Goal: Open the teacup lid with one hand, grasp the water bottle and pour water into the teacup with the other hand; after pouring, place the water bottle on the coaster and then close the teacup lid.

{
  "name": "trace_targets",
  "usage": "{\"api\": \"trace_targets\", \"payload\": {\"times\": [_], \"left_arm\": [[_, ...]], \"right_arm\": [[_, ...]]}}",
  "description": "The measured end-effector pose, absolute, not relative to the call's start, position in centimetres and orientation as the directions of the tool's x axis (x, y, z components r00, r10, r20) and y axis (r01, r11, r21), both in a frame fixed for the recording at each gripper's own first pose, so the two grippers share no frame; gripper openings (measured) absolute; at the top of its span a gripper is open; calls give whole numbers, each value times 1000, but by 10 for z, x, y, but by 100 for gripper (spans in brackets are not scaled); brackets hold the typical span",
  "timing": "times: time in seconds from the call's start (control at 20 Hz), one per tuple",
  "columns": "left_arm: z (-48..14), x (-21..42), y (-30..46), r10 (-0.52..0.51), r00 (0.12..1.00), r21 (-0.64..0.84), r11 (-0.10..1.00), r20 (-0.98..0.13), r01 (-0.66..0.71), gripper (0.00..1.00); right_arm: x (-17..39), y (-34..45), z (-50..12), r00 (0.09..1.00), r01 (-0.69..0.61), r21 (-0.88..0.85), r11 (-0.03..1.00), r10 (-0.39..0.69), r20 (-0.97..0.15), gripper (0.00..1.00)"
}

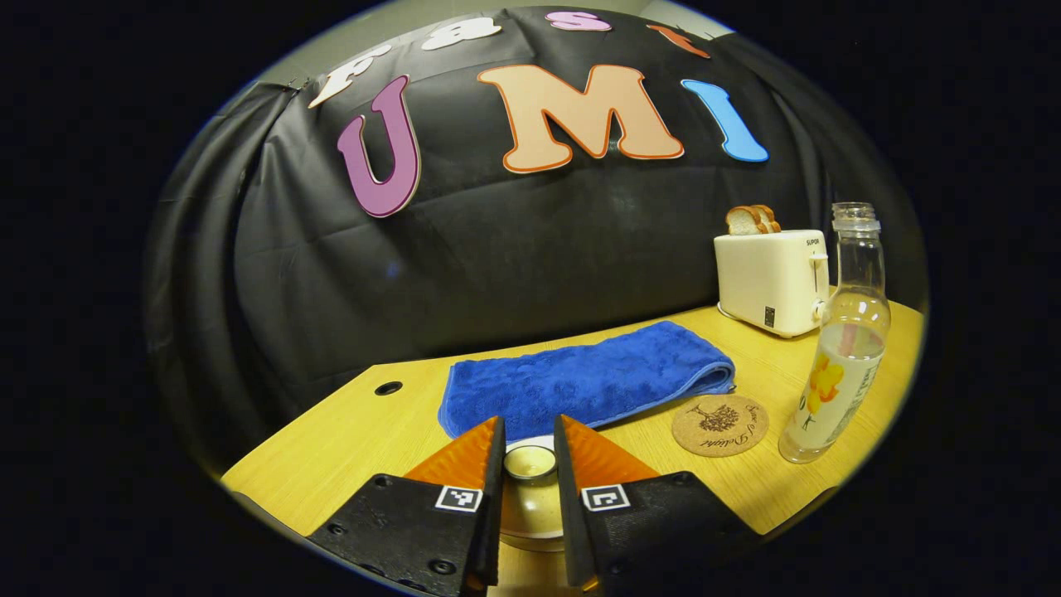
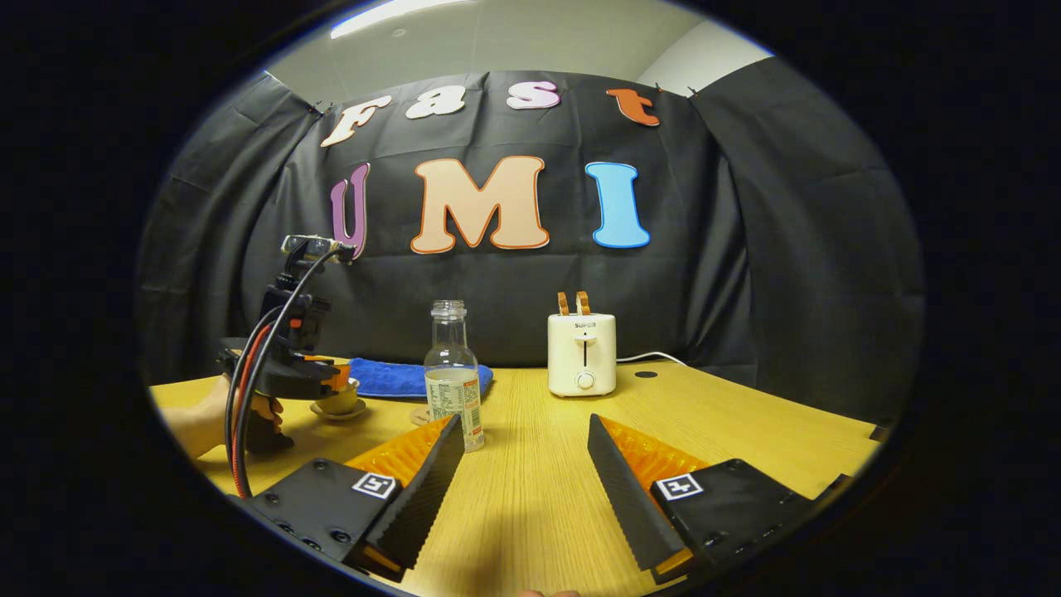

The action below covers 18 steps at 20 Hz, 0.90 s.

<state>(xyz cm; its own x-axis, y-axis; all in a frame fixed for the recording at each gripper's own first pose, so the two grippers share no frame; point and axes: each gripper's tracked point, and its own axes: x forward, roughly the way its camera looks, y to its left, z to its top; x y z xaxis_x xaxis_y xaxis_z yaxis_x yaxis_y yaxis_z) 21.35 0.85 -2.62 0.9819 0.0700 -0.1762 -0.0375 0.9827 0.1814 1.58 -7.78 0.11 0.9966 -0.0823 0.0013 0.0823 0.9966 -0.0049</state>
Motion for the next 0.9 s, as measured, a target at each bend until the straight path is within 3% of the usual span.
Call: {"api": "trace_targets", "payload": {"times": [0.6, 0.9], "left_arm": [[-16, 207, 13, 68, 991, 180, 983, -118, -46, 22], [13, 183, 13, 44, 998, 166, 985, -43, -36, 22]], "right_arm": [[18, -77, 0, 996, 86, -4, 996, -86, 3, 96], [33, -50, -2, 1000, 14, -1, 1000, -14, -4, 94]]}}
